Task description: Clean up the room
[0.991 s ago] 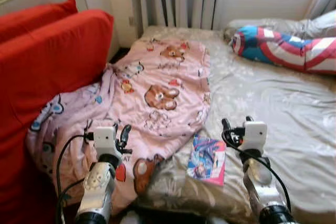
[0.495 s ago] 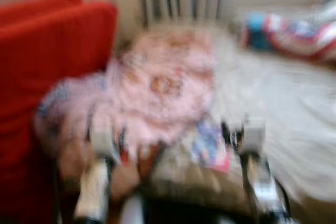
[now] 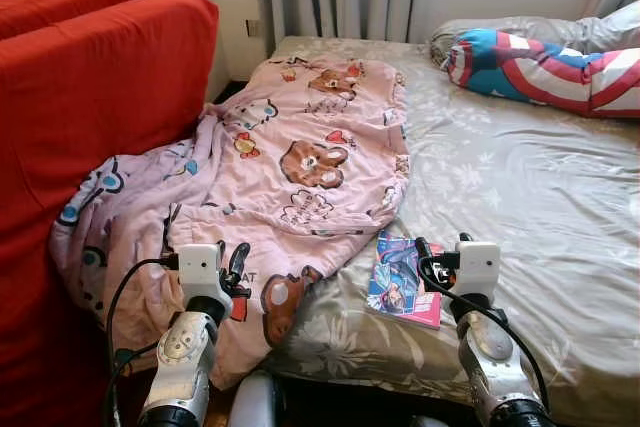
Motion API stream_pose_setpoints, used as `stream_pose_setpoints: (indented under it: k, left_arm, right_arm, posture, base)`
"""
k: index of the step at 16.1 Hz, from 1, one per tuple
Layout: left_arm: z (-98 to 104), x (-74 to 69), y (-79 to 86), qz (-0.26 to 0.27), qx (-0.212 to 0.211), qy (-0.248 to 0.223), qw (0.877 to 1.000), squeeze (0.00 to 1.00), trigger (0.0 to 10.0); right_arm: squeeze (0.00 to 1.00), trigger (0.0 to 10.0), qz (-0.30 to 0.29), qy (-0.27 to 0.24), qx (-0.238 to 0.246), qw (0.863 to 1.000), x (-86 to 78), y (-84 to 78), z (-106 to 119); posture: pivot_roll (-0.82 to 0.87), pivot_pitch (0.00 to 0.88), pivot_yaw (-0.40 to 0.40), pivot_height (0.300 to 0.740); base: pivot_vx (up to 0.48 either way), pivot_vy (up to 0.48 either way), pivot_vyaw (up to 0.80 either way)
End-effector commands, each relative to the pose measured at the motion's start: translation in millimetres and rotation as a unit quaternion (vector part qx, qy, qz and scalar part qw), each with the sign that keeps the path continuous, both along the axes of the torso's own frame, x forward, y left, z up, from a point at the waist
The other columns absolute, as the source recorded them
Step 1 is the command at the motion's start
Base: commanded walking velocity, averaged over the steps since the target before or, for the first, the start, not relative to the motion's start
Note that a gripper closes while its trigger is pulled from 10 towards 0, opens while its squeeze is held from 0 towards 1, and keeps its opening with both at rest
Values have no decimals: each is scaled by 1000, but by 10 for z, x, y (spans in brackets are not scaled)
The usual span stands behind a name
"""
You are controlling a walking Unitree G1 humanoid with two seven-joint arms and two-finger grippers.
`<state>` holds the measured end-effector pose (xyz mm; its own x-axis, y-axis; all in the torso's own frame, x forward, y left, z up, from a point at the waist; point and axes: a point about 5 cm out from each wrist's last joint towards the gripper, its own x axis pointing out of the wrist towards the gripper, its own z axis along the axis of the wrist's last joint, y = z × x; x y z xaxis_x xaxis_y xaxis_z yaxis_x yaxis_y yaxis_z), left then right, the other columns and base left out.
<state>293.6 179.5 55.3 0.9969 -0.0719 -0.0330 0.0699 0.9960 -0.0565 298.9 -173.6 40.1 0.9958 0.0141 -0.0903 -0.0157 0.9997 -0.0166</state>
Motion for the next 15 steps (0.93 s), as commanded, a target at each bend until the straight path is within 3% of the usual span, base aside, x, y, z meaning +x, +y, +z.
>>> stream_pose_setpoints:
  k: [1, 15]
  left_arm:
    - [35, 13, 2, -3, 1, -4, 1000, 0, 10000]
    - [22, 8, 0, -7, 3, 2, 1000, 0, 10000]
  right_arm:
    - [0, 10000, 4, -6, -3, 1000, 27, 19, 33]
    - [0, 10000, 7, -4, -2, 1000, 16, 42, 20]
  posture:
    - [-20, 5, 20, 613]
    - [-20, 16, 23, 598]
  base:
    - [0, 0, 0]
    - [0, 0, 0]
